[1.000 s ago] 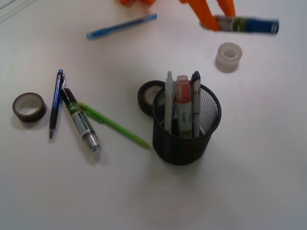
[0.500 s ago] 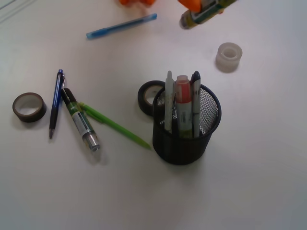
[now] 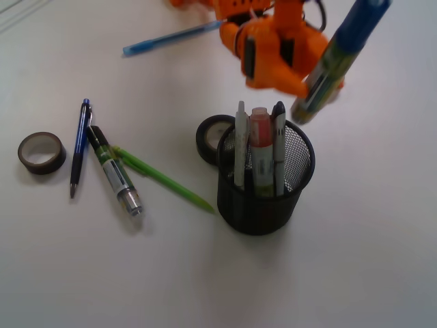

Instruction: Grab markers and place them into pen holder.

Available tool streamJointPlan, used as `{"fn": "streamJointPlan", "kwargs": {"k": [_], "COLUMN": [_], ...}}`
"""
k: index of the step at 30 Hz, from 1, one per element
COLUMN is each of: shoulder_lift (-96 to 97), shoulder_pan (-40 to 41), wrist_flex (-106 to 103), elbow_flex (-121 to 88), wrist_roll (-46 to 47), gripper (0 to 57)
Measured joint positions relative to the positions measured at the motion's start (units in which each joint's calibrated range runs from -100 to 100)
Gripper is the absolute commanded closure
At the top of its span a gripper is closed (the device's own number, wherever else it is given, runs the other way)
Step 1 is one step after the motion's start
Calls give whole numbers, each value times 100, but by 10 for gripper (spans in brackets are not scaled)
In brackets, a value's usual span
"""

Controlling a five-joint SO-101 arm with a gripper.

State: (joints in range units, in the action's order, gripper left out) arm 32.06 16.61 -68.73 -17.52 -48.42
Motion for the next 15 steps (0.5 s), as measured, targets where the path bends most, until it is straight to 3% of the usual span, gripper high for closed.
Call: {"fn": "streamJointPlan", "kwargs": {"k": [6,12,15], "shoulder_lift": [427,470,470], "shoulder_pan": [-44,-163,-148], "wrist_flex": [-69,-147,-173], "elbow_flex": [189,-162,-207], "wrist_roll": [-112,-259,-259], "gripper": [560,353,286]}}
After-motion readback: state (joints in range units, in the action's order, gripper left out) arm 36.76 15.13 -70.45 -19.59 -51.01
